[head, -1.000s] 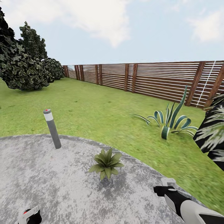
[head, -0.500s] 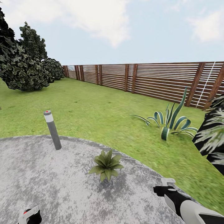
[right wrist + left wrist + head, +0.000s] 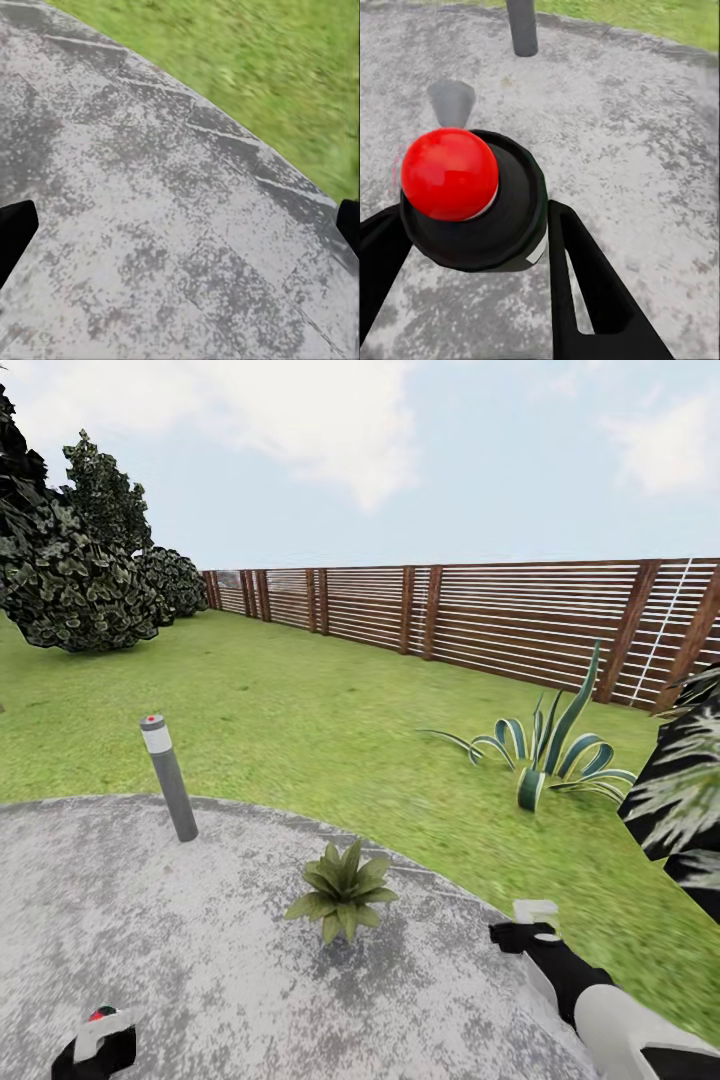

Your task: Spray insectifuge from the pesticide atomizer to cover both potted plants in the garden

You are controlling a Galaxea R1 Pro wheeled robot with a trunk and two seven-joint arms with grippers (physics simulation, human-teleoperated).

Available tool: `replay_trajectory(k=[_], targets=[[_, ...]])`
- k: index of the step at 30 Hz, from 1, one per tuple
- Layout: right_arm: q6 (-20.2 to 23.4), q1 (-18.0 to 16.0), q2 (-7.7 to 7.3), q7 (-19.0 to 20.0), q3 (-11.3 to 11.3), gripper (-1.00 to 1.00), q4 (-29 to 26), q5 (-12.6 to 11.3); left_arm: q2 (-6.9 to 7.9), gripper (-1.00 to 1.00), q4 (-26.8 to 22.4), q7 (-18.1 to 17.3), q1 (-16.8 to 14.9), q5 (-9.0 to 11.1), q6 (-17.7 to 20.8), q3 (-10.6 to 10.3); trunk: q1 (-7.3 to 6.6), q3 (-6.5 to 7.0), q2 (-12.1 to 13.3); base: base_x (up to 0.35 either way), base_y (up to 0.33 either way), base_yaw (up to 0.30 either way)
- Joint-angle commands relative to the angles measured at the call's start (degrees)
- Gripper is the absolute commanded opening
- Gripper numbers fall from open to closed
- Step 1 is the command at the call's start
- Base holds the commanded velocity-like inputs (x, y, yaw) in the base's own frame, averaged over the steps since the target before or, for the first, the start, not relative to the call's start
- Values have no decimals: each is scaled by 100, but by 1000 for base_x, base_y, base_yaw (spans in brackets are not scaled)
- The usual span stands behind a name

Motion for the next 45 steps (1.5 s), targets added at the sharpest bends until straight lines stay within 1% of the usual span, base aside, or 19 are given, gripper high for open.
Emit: replay_trajectory(k=[1, 2, 3, 5, 7, 8, 10, 14, 17, 18, 19, 23, 26, 32, 35, 37, 39, 42, 45], targets=[[308, 2, 3, 7, -44, 100, -624, 55, -9, -100, -170, -51, -29, -457, 389, -287, 0, -7, -3, 0, 0, 0], [534, 1, 5, 13, -41, 100, -987, 55, -13, -100, -244, -66, -41, -704, 675, -528, 0, -7, -3, 0, 0, 0], [1054, 0, 9, 141, 17, 100, -1583, 55, -20, -100, -330, -158, -61, -1003, 1103, -999, 0, -7, -3, 0, 0, 0], [1644, 0, 11, 665, 357, 100, -1971, 55, -27, -100, -422, -382, -77, -1149, 1329, -1534, 0, -7, -3, 0, 0, 0], [1881, 0, 11, 1080, 695, 100, -2084, 55, -21, -100, -523, -770, -85, -1191, 1397, -1937, 0, -7, -3, 0, 0, 0], [1982, 0, 12, 1438, 1023, 100, -2130, 55, -3, -100, -661, -1517, -101, -1208, 1441, -2207, 0, -7, -3, 0, 0, 0], [2040, -28, 22, 1927, 1399, 100, -2152, 55, 22, -100, -1057, -2747, -173, -1219, 1521, -2341, 0, -7, -3, 0, 0, 0], [2093, -278, 131, 3037, 1640, 100, -2224, 55, 37, -100, -2250, -5106, -247, -1227, 1604, -2402, 0, -7, -3, 0, 0, 0], [2268, -461, 211, 3800, 1666, 100, -2258, 55, 48, -100, -2748, -6018, -257, -1228, 1611, -2412, 0, -7, -3, 0, 0, 0], [2305, -485, 337, 4057, 1680, -100, -2258, 58, 48, -100, -2884, -6288, -259, -1228, 1612, -2419, 0, -7, -3, 0, 0, 0], [2324, -497, 494, 4198, 1715, -100, -2259, 61, 45, -100, -2965, -6518, -260, -1228, 1613, -2447, 0, -7, -3, 0, 0, 0], [2333, -508, 687, 4331, 2123, -100, -2261, 59, 50, -100, -3034, -6789, -267, -1228, 1613, -2841, 0, -7, -3, 0, 0, 0], [2335, -510, 813, 4355, 2368, -100, -2276, 56, 51, -100, -3035, -6829, -269, -1242, 1613, -3462, 0, -7, -3, 0, 0, 0], [2336, -510, 995, 4362, 2430, -100, -2591, 55, 28, -100, -3034, -6844, -269, -1242, 1624, -4120, 0, -7, -3, 0, 0, 0], [2341, -512, 1131, 4705, 2449, -100, -2652, 55, -16, -100, -3034, -6899, -269, -1238, 1638, -4429, 0, -7, -3, 0, 0, 0], [2343, -517, 1181, 5098, 2457, -100, -3016, 56, -178, -100, -3042, -6948, -277, -1230, 1980, -4787, 0, -7, -3, 0, 0, 0], [2344, -517, 1187, 5138, 2465, -100, -3080, 55, -287, -100, -3047, -6946, -279, -1223, 2107, -5060, 0, -7, -3, 0, 0, 0], [2344, -517, 1189, 5154, 2514, -100, -3099, 55, -480, -100, -3043, -6943, -377, -1224, 2151, -5214, 0, -7, -3, 0, 0, 0], [2345, -517, 1189, 5161, 2883, -100, -3105, 52, -557, -100, -3043, -6942, -512, -1228, 2334, -5246, 0, -7, -3, 0, 0, 0]])
